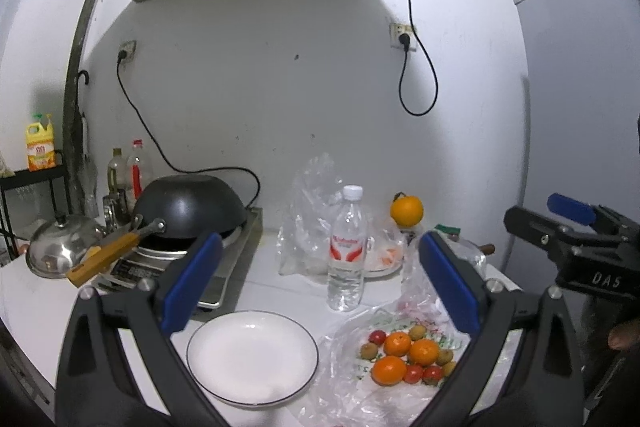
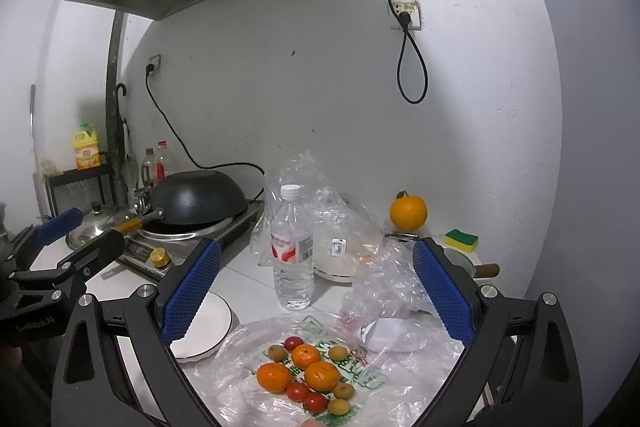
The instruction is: Organize fruits
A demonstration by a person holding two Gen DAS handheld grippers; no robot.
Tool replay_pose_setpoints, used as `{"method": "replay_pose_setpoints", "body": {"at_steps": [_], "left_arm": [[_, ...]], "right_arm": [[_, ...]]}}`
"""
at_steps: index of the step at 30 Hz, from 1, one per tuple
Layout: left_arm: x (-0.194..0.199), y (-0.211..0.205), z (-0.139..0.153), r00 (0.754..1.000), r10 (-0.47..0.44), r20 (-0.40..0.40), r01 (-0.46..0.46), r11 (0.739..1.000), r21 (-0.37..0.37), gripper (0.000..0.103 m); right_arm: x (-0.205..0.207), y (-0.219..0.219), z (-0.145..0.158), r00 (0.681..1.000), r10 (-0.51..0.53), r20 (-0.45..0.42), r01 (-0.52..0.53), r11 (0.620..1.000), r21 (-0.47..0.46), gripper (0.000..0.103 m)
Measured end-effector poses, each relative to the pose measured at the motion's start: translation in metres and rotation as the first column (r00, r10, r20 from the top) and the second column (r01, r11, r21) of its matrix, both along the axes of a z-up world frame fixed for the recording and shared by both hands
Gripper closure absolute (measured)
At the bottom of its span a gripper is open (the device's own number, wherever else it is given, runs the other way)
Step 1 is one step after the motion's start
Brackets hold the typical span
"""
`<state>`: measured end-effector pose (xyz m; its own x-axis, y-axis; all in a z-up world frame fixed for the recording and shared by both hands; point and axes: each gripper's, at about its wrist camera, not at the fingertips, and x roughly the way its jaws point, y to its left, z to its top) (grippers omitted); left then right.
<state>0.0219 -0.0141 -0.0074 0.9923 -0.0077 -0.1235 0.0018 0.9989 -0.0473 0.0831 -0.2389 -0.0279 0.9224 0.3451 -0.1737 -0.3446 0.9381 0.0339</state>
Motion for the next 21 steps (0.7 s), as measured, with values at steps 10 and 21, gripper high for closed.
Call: {"method": "replay_pose_setpoints", "body": {"at_steps": [10, 21], "left_arm": [[-0.0003, -0.0065, -0.0019, 1.0, 0.007, 0.002, -0.007, 1.0, 0.009, 0.003], [-0.0002, -0.0096, -0.0023, 1.0, 0.005, -0.006, -0.005, 1.0, 0.014, 0.003]], "right_arm": [[0.0014, -0.0034, -0.0018, 1.0, 0.002, -0.003, -0.002, 1.0, -0.003, 0.005], [0.0047, -0.0096, -0.0026, 1.0, 0.004, -0.016, -0.004, 1.0, -0.003, 0.005]]}}
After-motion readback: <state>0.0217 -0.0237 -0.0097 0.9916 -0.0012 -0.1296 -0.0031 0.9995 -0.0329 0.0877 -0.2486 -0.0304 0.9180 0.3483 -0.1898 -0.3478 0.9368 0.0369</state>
